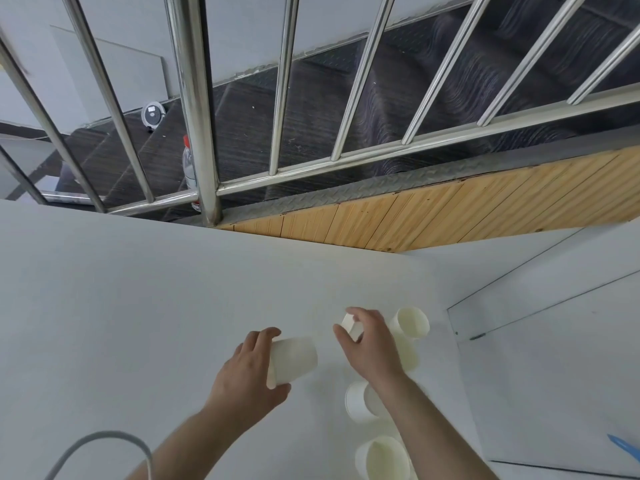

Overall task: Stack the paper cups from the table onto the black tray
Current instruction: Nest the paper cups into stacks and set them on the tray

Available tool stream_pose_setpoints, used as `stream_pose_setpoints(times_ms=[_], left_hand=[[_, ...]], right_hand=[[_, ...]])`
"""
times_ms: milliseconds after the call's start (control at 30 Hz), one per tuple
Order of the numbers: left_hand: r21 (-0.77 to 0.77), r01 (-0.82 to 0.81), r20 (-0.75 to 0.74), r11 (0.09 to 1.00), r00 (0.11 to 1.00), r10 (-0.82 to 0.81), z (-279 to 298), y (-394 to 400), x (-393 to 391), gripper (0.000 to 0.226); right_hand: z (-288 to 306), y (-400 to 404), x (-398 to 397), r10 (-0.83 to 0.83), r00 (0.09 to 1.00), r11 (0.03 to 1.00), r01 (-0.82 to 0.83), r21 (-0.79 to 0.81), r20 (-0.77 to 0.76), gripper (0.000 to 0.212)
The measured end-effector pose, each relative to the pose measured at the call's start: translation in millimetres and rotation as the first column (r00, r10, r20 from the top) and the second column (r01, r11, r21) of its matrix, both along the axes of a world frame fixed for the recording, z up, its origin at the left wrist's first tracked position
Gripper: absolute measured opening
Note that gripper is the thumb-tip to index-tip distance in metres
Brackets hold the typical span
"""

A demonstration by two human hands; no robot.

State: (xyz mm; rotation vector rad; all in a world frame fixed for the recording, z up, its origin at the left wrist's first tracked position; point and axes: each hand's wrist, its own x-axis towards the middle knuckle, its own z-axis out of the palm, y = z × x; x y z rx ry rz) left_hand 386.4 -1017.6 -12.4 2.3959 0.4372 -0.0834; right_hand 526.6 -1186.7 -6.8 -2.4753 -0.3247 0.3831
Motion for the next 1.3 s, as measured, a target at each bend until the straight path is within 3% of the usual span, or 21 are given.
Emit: stream_pose_setpoints(times_ms=[67,133,300,500,667,833,967,1133,1300], left_hand=[[0.041,-0.02,-0.035,0.999,0.999,0.022,2,1,1,0.072],[0.073,-0.028,-0.052,0.997,0.998,0.032,4,0,2,0.068],[0.125,0.007,-0.081,0.992,0.997,0.003,3,1,4,0.073],[0.148,0.018,-0.09,0.989,0.996,-0.005,2,1,11,0.075],[0.158,0.011,-0.084,0.987,0.996,0.003,0,0,12,0.074],[0.196,-0.016,-0.109,0.981,0.993,0.038,-3,3,14,0.076],[0.22,-0.049,-0.11,0.974,0.991,0.075,-6,4,13,0.075],[0.244,-0.02,-0.143,0.97,0.988,0.057,-15,7,9,0.076],[0.245,0.003,-0.168,0.969,0.985,0.039,-22,8,4,0.075]], right_hand=[[-2,3,12,0.07,0.995,0.976,-0.054,-0.213,0.068,0.053],[-3,9,19,0.112,0.994,0.936,-0.1,-0.338,0.016,0.059],[-10,22,31,0.102,0.993,0.884,-0.116,-0.453,-0.055,0.056],[-17,26,33,0.094,0.994,0.877,-0.11,-0.468,-0.059,0.036],[-17,22,32,0.096,0.995,0.882,-0.096,-0.462,-0.025,0.038],[-8,22,23,0.104,0.994,0.952,-0.089,-0.294,0.035,0.052],[-10,21,4,0.16,0.985,0.969,-0.169,-0.18,-0.062,0.057],[-19,17,-13,0.278,0.95,0.911,-0.308,-0.273,-0.143,0.06],[-15,20,-22,0.32,0.941,0.863,-0.339,-0.374,-0.113,0.053]])
